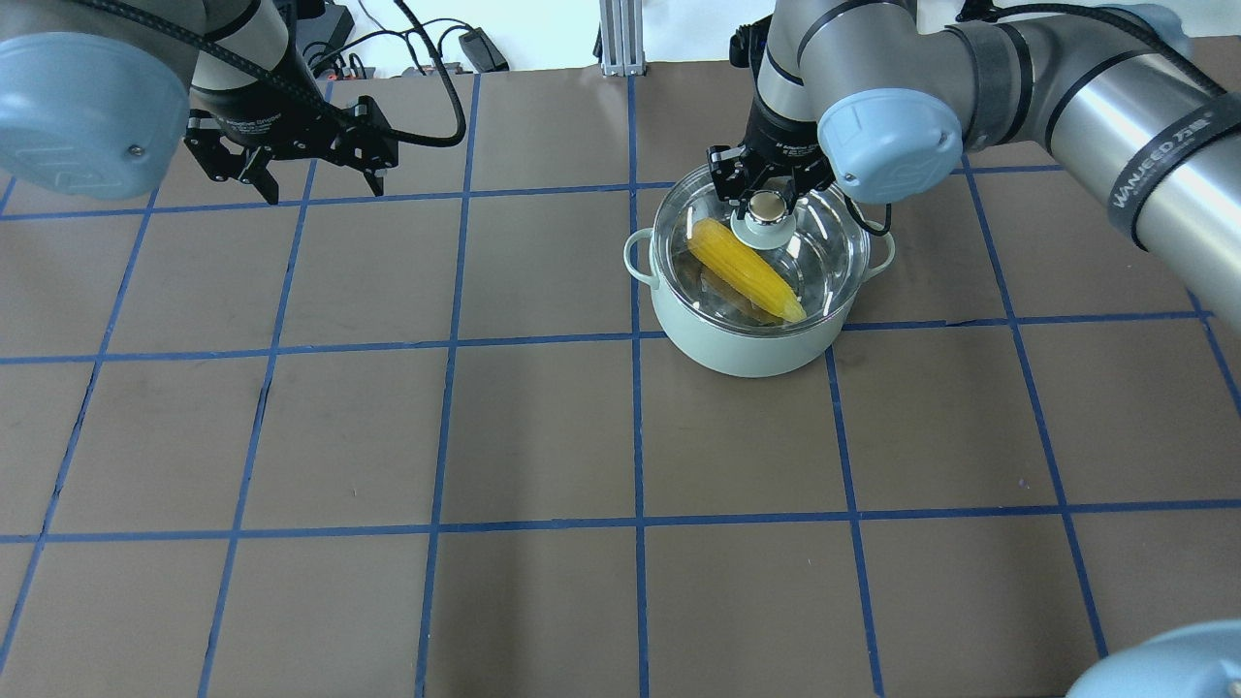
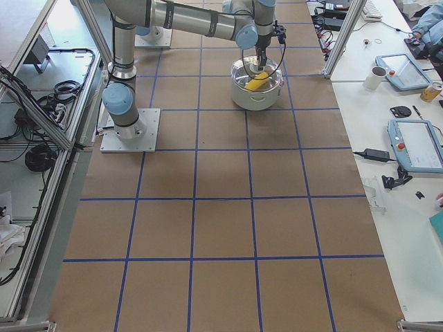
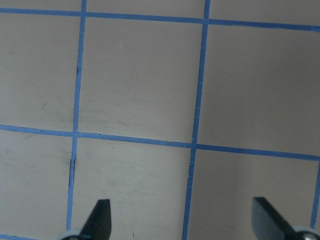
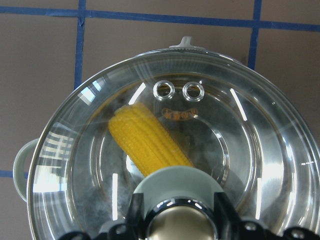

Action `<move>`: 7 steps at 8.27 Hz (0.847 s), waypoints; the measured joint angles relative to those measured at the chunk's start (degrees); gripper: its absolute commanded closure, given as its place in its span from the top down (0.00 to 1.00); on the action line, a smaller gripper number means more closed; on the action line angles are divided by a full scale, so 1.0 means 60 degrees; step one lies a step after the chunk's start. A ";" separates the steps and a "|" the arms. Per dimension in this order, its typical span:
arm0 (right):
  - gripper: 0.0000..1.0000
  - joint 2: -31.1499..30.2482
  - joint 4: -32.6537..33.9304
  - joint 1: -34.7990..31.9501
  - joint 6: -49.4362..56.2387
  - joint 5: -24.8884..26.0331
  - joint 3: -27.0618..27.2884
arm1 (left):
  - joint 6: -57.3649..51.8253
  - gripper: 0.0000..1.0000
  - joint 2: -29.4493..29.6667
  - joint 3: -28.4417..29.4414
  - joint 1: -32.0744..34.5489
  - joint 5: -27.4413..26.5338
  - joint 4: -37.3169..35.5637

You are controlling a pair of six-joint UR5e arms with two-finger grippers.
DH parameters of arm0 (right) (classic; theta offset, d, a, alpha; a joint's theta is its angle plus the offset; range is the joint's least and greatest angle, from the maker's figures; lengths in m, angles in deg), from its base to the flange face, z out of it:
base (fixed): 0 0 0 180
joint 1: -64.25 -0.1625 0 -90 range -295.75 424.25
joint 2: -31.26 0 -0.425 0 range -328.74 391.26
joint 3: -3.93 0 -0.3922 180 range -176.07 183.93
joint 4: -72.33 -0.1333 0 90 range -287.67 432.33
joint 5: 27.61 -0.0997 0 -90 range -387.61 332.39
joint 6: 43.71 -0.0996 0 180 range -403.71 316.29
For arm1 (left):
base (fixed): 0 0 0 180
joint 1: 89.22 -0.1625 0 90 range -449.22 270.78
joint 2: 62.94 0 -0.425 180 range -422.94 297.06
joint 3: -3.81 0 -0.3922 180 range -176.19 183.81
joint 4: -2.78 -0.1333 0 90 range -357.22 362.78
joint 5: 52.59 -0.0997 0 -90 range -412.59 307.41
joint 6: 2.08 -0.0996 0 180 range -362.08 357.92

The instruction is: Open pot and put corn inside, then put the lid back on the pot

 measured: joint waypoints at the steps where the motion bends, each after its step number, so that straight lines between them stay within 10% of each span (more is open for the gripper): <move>1: 0.24 0.0017 -0.0005 0.0000 -0.0005 -0.0003 0.0010 | -0.0001 1.00 -0.0017 -0.0003 0.0000 0.0021 0.0015; 3: 0.45 0.0040 -0.0008 0.0001 -0.0018 0.0011 0.0041 | -0.0003 1.00 -0.0087 0.0013 0.0001 0.0017 0.0098; 4: 0.88 0.0043 -0.0003 0.0000 -0.0023 0.0017 0.0052 | -0.0003 1.00 -0.0116 0.0017 0.0001 0.0004 0.0113; 7: 1.00 0.0032 0.0136 0.0001 -0.0020 -0.0009 0.0060 | -0.0003 1.00 -0.0098 0.0020 0.0001 0.0035 0.0116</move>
